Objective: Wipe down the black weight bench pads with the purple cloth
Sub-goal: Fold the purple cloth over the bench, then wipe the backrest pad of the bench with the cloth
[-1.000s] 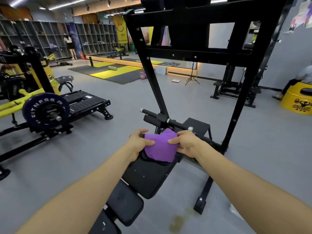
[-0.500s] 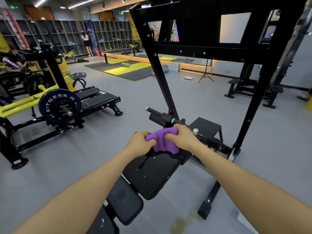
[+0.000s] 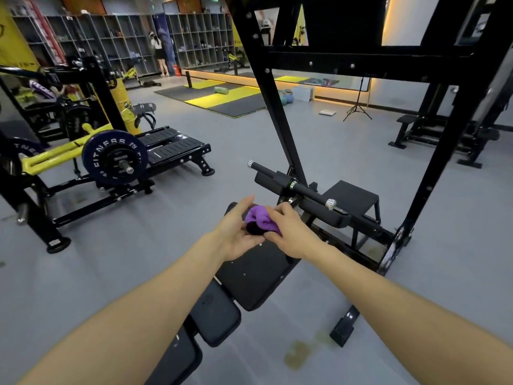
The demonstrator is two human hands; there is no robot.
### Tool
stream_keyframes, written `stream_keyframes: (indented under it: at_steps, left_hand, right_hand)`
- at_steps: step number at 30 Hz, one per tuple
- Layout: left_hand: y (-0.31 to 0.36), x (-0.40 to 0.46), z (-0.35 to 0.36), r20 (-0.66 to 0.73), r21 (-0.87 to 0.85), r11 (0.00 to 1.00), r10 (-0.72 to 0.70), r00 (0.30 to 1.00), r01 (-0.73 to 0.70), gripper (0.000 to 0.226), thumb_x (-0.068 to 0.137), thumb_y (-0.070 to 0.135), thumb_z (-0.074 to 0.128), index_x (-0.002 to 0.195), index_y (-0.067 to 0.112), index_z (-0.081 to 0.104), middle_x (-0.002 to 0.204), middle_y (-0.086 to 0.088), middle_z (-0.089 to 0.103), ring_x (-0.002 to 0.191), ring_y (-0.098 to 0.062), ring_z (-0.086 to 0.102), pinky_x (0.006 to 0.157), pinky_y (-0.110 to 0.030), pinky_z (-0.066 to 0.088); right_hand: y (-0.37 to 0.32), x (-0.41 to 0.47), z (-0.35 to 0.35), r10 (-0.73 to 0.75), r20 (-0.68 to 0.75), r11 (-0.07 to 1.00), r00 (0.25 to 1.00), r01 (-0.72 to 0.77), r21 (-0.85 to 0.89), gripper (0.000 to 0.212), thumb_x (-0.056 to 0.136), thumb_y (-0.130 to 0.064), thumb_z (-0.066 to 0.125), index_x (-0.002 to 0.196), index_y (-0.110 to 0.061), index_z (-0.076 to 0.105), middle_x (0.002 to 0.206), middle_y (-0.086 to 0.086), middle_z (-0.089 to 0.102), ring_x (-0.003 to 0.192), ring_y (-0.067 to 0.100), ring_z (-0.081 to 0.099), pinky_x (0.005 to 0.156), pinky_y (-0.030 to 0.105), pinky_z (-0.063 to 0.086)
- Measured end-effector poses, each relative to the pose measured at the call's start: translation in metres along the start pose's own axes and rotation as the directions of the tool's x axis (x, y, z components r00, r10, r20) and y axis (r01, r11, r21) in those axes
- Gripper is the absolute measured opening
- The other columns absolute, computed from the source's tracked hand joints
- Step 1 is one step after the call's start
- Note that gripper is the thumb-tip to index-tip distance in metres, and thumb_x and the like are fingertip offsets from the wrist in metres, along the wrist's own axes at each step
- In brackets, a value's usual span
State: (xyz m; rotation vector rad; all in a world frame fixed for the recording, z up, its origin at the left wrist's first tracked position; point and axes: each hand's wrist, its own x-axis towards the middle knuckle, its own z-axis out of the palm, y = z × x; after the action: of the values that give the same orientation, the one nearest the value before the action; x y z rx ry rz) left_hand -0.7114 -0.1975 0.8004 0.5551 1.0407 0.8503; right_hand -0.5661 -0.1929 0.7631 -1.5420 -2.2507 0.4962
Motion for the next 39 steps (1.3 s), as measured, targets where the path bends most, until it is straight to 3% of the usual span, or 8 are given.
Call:
stream_keyframes:
  at_steps: [5, 8, 11, 17, 23, 27, 31, 39]
  left_hand:
    - [-0.011, 0.022, -0.031, -0.131, 0.036, 0.997, 0.074, 0.989, -0.07, 0.037, 0.086, 0.029, 0.064, 0.113, 0.004, 0.058, 0.111, -0.014, 0.063, 0.09, -0.021, 0.065, 0.068, -0.029, 0.052]
    - [-0.004, 0.038, -0.059, -0.17, 0.021, 0.998, 0.057, 0.984, -0.054, 0.031, 0.092, 0.017, 0.057, 0.118, 0.0, 0.054, 0.095, -0.012, 0.063, 0.083, -0.021, 0.063, 0.078, -0.032, 0.049]
    - [0.005, 0.054, -0.084, -0.157, 0.042, 0.999, -0.009, 0.988, 0.015, 0.023, 0.093, 0.018, 0.055, 0.112, 0.005, 0.055, 0.089, -0.009, 0.064, 0.077, -0.018, 0.063, 0.068, -0.029, 0.051]
    - [0.025, 0.098, -0.135, -0.131, 0.043, 0.994, -0.095, 0.987, 0.101, 0.023, 0.095, 0.024, 0.052, 0.111, 0.008, 0.057, 0.09, -0.006, 0.066, 0.077, -0.016, 0.064, 0.057, -0.021, 0.051]
    - [0.022, 0.155, -0.173, -0.192, 0.408, 0.906, -0.034, 0.981, 0.111, 0.017, 0.096, 0.028, 0.047, 0.087, 0.019, 0.058, 0.08, 0.005, 0.055, 0.079, -0.01, 0.052, 0.072, -0.023, 0.043]
    - [0.019, 0.204, -0.186, -0.161, 0.651, 0.758, 0.094, 0.982, 0.034, 0.015, 0.095, 0.022, 0.045, 0.104, 0.021, 0.058, 0.094, 0.004, 0.052, 0.087, -0.014, 0.049, 0.074, -0.024, 0.039]
    - [0.014, 0.256, -0.188, -0.147, 0.742, 0.671, 0.14, 0.979, 0.015, 0.034, 0.095, 0.019, 0.051, 0.128, 0.014, 0.049, 0.13, 0.0, 0.052, 0.111, -0.017, 0.052, 0.081, -0.019, 0.042]
    - [0.009, 0.377, -0.191, -0.219, 0.84, 0.531, 0.142, 0.965, 0.112, 0.041, 0.092, 0.017, 0.053, 0.133, 0.014, 0.046, 0.139, -0.006, 0.047, 0.126, -0.022, 0.047, 0.105, -0.035, 0.038]
  right_hand:
    - [-0.016, 0.011, 0.021, -0.158, -0.052, 0.983, 0.986, 0.152, -0.106, 0.046, 0.09, -0.021, 0.057, 0.134, -0.013, 0.045, 0.119, 0.007, 0.039, 0.108, 0.024, 0.04, 0.091, 0.032, 0.043]
    - [-0.019, 0.022, 0.04, -0.181, -0.077, 0.978, 0.98, 0.171, -0.122, 0.06, 0.087, -0.021, 0.06, 0.142, -0.016, 0.035, 0.131, 0.005, 0.038, 0.118, 0.022, 0.038, 0.094, 0.033, 0.044]
    - [-0.025, 0.038, 0.065, -0.182, -0.034, 0.943, 0.983, 0.164, -0.289, 0.07, 0.082, -0.019, 0.066, 0.143, -0.013, 0.033, 0.136, 0.01, 0.037, 0.121, 0.027, 0.037, 0.089, 0.035, 0.049]
    - [-0.038, 0.102, 0.104, -0.121, -0.09, 0.88, 0.989, 0.065, -0.471, 0.056, 0.055, -0.012, 0.086, 0.106, -0.015, 0.064, 0.098, 0.006, 0.061, 0.077, 0.023, 0.059, 0.045, 0.023, 0.042]
    - [-0.006, 0.132, 0.133, 0.228, -0.104, 0.939, 0.968, -0.247, -0.242, 0.035, 0.091, -0.021, 0.057, 0.125, -0.02, 0.05, 0.121, 0.0, 0.05, 0.105, 0.021, 0.048, 0.075, 0.035, 0.049]
    - [0.036, 0.152, 0.14, 0.388, -0.116, 0.901, 0.915, -0.402, -0.161, 0.037, 0.089, -0.023, 0.059, 0.125, -0.021, 0.052, 0.116, 0.001, 0.052, 0.106, 0.023, 0.05, 0.078, 0.038, 0.049]
    - [0.084, 0.188, 0.152, 0.424, -0.107, 0.893, 0.899, -0.435, -0.116, 0.036, 0.089, -0.022, 0.059, 0.125, -0.018, 0.054, 0.114, 0.003, 0.052, 0.102, 0.022, 0.051, 0.077, 0.038, 0.05]
    - [0.171, 0.281, 0.194, 0.446, -0.018, 0.893, 0.895, -0.446, -0.06, 0.046, 0.092, -0.02, 0.055, 0.137, -0.017, 0.044, 0.118, 0.005, 0.048, 0.103, 0.021, 0.05, 0.08, 0.037, 0.052]
